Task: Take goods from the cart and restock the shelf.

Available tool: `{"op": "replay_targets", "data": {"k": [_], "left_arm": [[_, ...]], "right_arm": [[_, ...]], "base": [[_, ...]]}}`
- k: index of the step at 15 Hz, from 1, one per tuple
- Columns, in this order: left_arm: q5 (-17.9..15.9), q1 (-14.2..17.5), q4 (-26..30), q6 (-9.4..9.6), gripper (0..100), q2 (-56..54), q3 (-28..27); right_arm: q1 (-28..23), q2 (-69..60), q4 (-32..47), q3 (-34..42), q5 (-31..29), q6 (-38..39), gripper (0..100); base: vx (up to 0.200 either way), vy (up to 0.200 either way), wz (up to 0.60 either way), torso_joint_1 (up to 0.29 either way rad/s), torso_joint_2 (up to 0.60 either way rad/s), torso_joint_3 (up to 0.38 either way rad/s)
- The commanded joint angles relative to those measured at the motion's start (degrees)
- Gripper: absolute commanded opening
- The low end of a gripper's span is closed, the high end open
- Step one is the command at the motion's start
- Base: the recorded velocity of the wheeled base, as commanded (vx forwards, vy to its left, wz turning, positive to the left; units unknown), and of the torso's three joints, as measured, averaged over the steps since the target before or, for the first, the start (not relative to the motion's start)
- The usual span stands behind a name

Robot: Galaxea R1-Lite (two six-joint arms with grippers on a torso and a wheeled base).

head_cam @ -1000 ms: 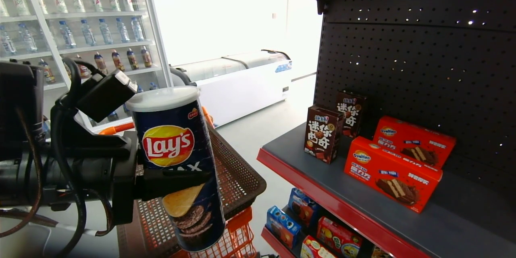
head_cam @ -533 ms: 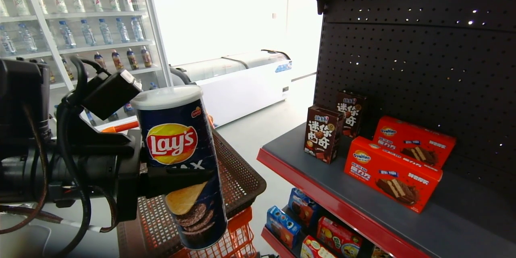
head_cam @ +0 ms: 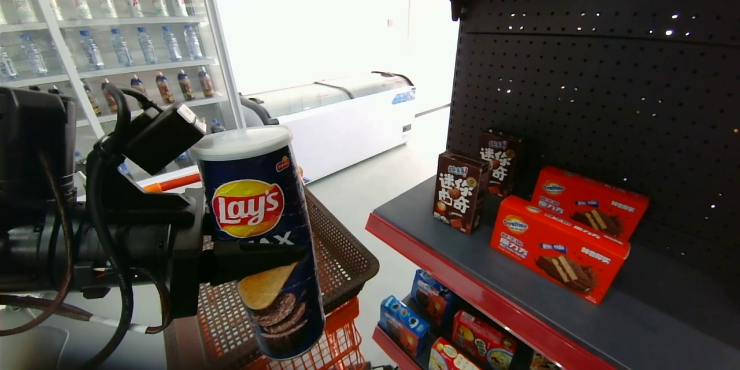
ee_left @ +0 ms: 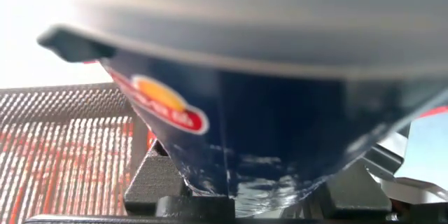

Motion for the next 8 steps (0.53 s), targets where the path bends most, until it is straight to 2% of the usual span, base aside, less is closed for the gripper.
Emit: {"op": "replay_targets", "data": {"k": [1,8], "left_arm": [[0.0,0.0,-0.1,0.0,0,0.5,-0.1],[0.0,0.0,-0.1,0.0,0,0.7,-0.2]], "right_arm": [[0.1,0.1,0.0,0.0,0.0,0.0,100],[0.0,0.1,0.0,0.0,0.0,0.0,100]], "base": [[0.0,0.0,-0.6,-0.012,0.0,0.007],[0.0,0.0,-0.6,0.003,0.0,0.004]]}}
